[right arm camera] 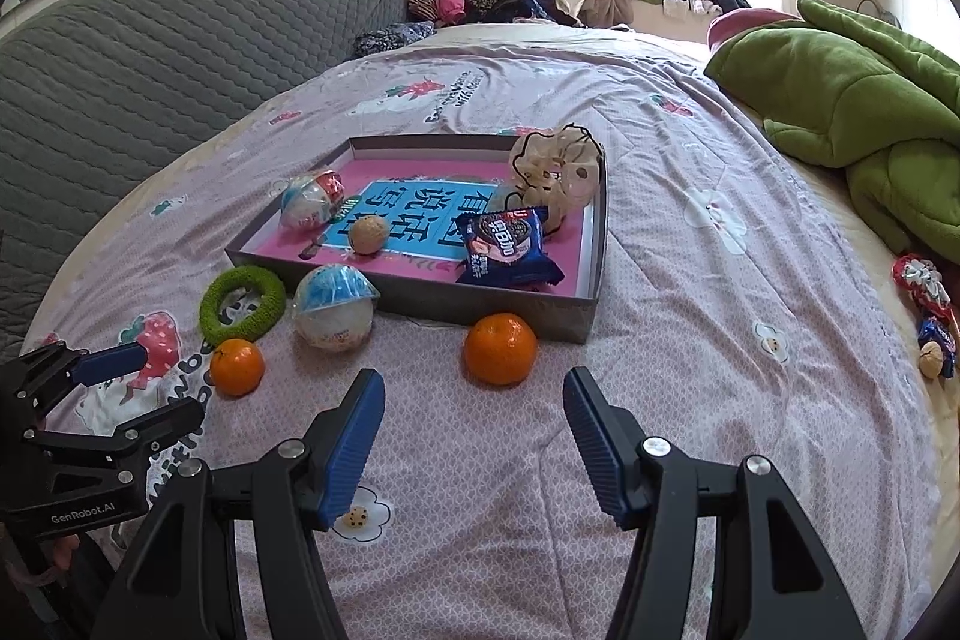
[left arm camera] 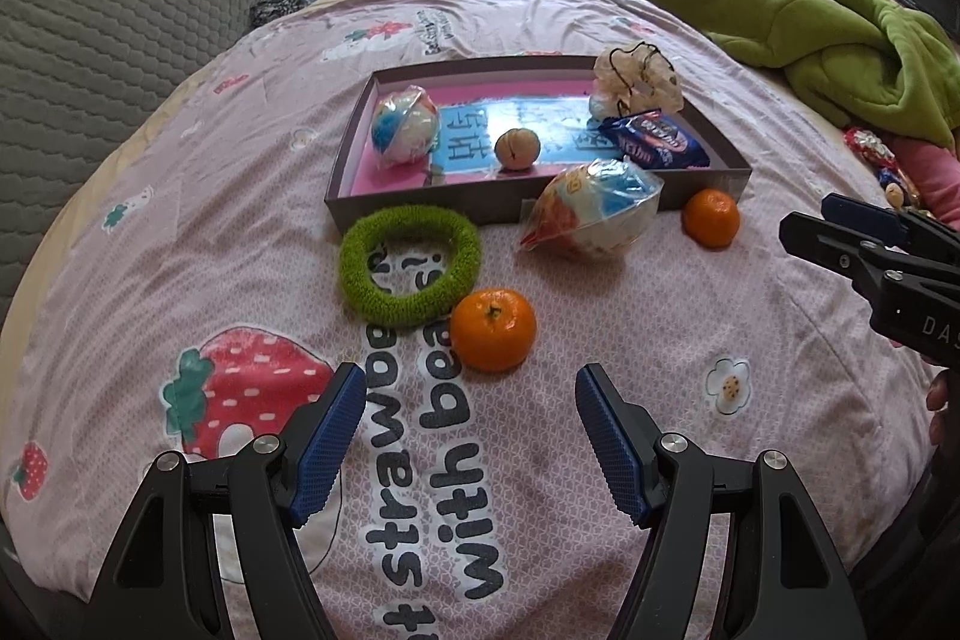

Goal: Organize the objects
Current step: 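Move left tool toward an orange while right tool approaches another orange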

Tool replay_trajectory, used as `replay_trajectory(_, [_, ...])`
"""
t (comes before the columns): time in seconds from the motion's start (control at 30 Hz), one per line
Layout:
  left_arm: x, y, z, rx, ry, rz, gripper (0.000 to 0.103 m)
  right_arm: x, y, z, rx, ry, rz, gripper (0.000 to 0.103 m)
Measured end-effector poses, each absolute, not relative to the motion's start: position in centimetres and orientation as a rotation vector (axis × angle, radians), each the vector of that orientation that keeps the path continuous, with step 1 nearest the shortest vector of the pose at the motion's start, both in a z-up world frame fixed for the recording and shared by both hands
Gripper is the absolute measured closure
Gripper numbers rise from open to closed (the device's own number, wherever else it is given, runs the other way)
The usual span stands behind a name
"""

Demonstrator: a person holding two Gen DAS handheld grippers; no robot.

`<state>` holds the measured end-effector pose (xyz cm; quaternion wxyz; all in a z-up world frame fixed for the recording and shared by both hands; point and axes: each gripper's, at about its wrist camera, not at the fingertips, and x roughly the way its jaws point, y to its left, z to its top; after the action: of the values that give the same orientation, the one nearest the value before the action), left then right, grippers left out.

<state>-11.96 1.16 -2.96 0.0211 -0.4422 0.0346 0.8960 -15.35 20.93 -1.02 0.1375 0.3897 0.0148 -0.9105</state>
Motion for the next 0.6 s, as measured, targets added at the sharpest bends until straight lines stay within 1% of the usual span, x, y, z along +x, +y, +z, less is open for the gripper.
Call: replay_trajectory(0.6, [-13.3,0.7,-4.7,-1.396,0.033,2.761,0.029,-16.7,21.3,-3.6,1.203,0.047,-2.641,0.041])
